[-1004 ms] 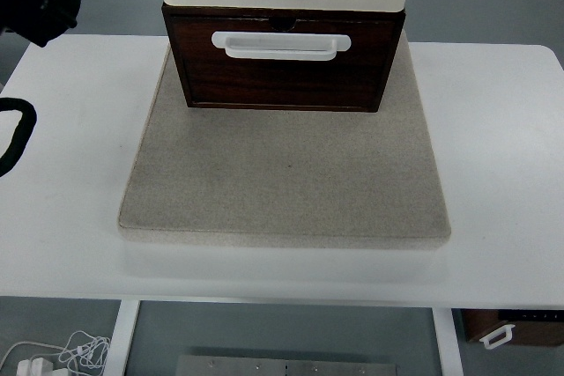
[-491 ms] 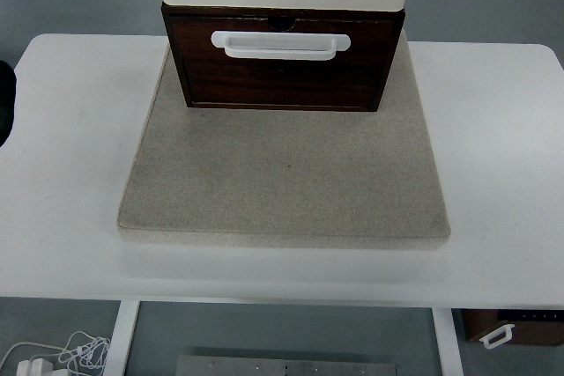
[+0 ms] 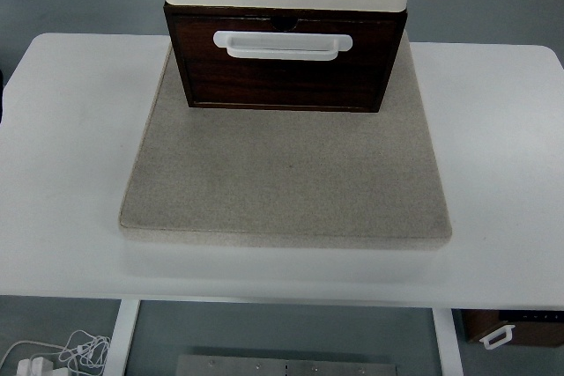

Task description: Close the drawer under the combination cabinet

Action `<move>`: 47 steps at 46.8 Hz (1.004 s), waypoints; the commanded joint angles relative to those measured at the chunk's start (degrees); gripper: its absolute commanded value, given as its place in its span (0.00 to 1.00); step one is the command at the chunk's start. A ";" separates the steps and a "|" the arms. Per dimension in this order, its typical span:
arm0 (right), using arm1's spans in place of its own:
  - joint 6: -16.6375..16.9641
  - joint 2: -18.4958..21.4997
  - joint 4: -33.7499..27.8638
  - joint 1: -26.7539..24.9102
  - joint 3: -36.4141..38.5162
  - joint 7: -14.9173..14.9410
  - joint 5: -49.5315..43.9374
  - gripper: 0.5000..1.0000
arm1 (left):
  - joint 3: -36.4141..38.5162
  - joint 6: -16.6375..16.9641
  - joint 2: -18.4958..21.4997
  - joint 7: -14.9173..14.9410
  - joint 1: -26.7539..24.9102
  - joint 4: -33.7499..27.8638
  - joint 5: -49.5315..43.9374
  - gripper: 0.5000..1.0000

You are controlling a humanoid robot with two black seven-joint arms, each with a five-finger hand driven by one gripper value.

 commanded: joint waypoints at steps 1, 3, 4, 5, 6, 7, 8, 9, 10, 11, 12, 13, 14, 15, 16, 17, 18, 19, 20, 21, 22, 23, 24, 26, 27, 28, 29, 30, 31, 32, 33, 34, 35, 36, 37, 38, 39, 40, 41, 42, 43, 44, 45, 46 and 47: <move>-0.02 0.00 -0.05 0.09 0.30 0.01 -0.02 0.90 | 0.10 3.20 0.03 0.01 0.08 2.01 0.04 1.00; -0.02 0.00 -0.05 0.09 0.30 0.01 -0.02 0.90 | 0.10 4.70 0.11 0.19 0.34 2.71 0.04 1.00; -0.02 0.00 0.03 0.09 0.22 0.01 -0.02 0.90 | 0.19 5.40 0.11 0.27 0.52 2.98 -0.05 1.00; -0.02 0.00 0.03 0.09 0.21 0.01 -0.02 0.90 | 0.27 5.84 0.11 0.36 0.69 3.24 -0.05 1.00; -0.02 0.00 -0.05 0.09 0.21 0.01 -0.02 0.90 | 0.27 6.19 0.11 0.45 0.87 3.50 -0.05 1.00; -0.02 0.00 0.03 0.09 0.21 0.01 -0.02 0.90 | 0.27 6.46 0.11 0.54 1.04 3.77 -0.05 1.00; -0.02 0.00 -0.05 0.09 0.21 0.01 -0.02 0.90 | 0.27 6.63 0.03 0.54 1.13 3.94 -0.05 1.00; -0.02 0.00 -0.05 0.09 0.21 0.01 -0.02 0.90 | 0.27 6.81 0.03 0.54 1.31 4.12 -0.05 1.00; -0.02 0.00 0.03 0.09 0.30 0.01 -0.02 0.90 | 0.27 6.99 -0.06 0.54 1.40 4.38 -0.05 1.00; 0.06 0.00 -0.05 0.18 0.30 0.01 -0.02 0.90 | 0.27 7.25 -0.06 0.62 1.83 4.73 -0.05 1.00; -0.02 0.00 -0.05 0.18 0.30 0.01 -0.02 0.90 | 0.27 7.51 -0.15 0.71 2.36 5.08 -0.05 1.00; 0.06 0.00 -0.05 0.27 0.22 0.01 -0.02 0.90 | 0.27 7.86 -0.15 0.89 2.80 5.26 -0.05 1.00; -0.02 0.00 -0.05 0.27 0.21 0.01 -0.02 0.90 | 0.27 8.13 -0.15 1.15 3.24 5.35 -0.05 1.00; -0.02 0.00 -0.05 0.27 0.13 0.01 -0.02 0.90 | 0.27 8.39 -0.15 1.33 3.68 5.35 -0.05 1.00; -0.02 0.00 -0.05 0.36 0.13 0.01 0.07 0.90 | 0.27 8.57 -0.15 1.42 3.94 5.44 -0.05 1.00; -0.02 0.00 -0.05 0.36 0.13 0.01 0.07 0.90 | 0.27 8.57 -0.15 1.68 4.38 5.61 -0.05 1.00; 0.06 0.00 -0.05 0.36 0.13 0.01 0.07 0.90 | 0.27 8.57 -0.24 1.85 4.82 5.62 -0.05 1.00; -0.02 0.00 -0.05 0.36 0.21 0.01 0.07 0.90 | 0.27 8.57 -0.32 2.03 5.35 5.62 -0.05 1.00; 0.06 0.00 -0.05 0.36 0.21 0.01 0.07 0.90 | 0.27 8.57 -0.41 2.12 6.05 5.62 -0.05 1.00; -0.02 0.00 -0.05 0.27 0.21 0.01 0.07 0.90 | 0.27 8.57 -0.50 2.12 6.75 5.62 -0.05 1.00; 0.06 0.00 -0.05 0.36 0.21 0.01 0.07 0.90 | 0.27 8.57 -0.68 2.03 7.45 5.62 -0.05 1.00; 0.06 0.00 -0.05 0.27 0.04 0.01 0.07 0.90 | 0.27 8.57 -0.76 2.03 8.07 5.62 -0.05 1.00; 0.06 0.00 -0.05 0.27 0.04 0.01 0.07 0.90 | 0.27 8.57 -0.85 2.03 8.60 5.62 -0.05 1.00; 0.06 0.00 -0.05 0.27 -0.14 0.01 0.07 0.90 | 0.27 8.66 -1.20 2.03 9.48 5.62 -0.14 1.00; -0.02 0.00 -0.05 0.27 -0.14 0.01 0.07 0.90 | 0.19 8.66 -1.38 2.03 9.92 5.70 -0.23 1.00; 0.06 0.00 -0.05 0.36 -0.14 0.01 0.07 0.90 | 0.19 8.66 -1.64 2.03 10.44 5.79 -0.57 1.00; 0.06 0.00 -0.05 0.27 -0.14 0.01 0.07 0.90 | 0.19 8.66 -1.82 2.03 10.80 5.97 -0.93 1.00; 0.06 0.00 -0.05 0.27 -0.14 0.01 0.07 0.90 | 0.19 8.66 -1.82 2.03 11.24 6.32 -1.45 1.00; 0.06 0.00 -0.05 0.27 -0.14 0.01 0.07 0.90 | 0.19 8.66 -1.82 2.03 11.59 6.58 -2.07 1.00; -0.02 0.00 -0.05 0.27 -0.14 0.01 0.07 0.90 | 0.19 8.66 -1.82 2.03 11.94 7.02 -2.77 1.00; 0.06 0.00 -0.05 0.27 -0.05 0.01 0.07 0.90 | 0.19 8.57 -1.82 2.03 12.12 7.54 -3.38 1.00; 0.06 0.00 -0.05 0.27 -0.05 0.01 0.07 0.90 | 0.27 8.40 -1.91 2.03 12.29 8.07 -3.91 1.00; 0.06 0.00 -0.05 0.27 -0.05 0.01 0.07 0.90 | 0.27 7.96 -1.91 2.03 12.47 8.86 -4.44 1.00; 0.06 0.00 -0.05 0.27 0.04 0.01 0.07 0.90 | 0.27 7.69 -1.99 2.03 12.65 9.48 -4.88 1.00; 0.06 0.00 -0.05 0.27 0.04 0.01 0.07 0.90 | 0.27 7.60 -2.17 2.03 12.73 10.27 -5.15 1.00; 0.06 0.00 -0.05 0.27 0.04 0.01 0.07 0.90 | 0.27 7.43 -2.43 2.03 12.91 10.88 -5.32 1.00; 0.06 0.00 -0.05 0.36 0.04 0.01 0.07 0.90 | 0.27 7.17 -2.70 2.03 13.17 11.41 -5.41 1.00; 0.06 0.00 -0.05 0.27 0.04 0.01 0.07 0.90 | 0.27 6.82 -3.05 1.94 13.35 11.76 -5.50 1.00; 0.06 0.00 -0.05 0.27 -0.05 0.01 0.07 0.90 | 0.27 6.46 -3.31 2.03 13.70 12.03 -5.50 1.00; 0.06 0.00 -0.05 0.27 -0.05 0.01 0.07 0.90 | 0.27 5.94 -3.40 2.03 14.05 12.21 -5.50 1.00; 0.06 0.00 -0.05 0.27 -0.05 0.01 0.07 0.90 | 0.27 5.32 -3.40 2.03 14.49 12.29 -5.41 1.00; -0.02 0.00 -0.05 0.27 -0.05 0.01 0.07 0.90 | 0.27 4.62 -3.49 2.03 14.93 12.30 -5.41 1.00; 0.06 0.00 -0.05 0.36 -0.05 0.01 0.07 0.90 | 0.27 3.92 -3.58 2.03 15.37 12.30 -5.41 1.00; 0.06 0.00 -0.05 0.27 -0.05 0.01 0.07 0.90 | 0.27 3.13 -3.84 2.03 15.72 12.38 -5.41 1.00; 0.06 0.00 -0.05 0.27 -0.05 0.01 0.07 0.90 | 0.27 2.42 -4.10 2.03 16.07 12.38 -5.50 1.00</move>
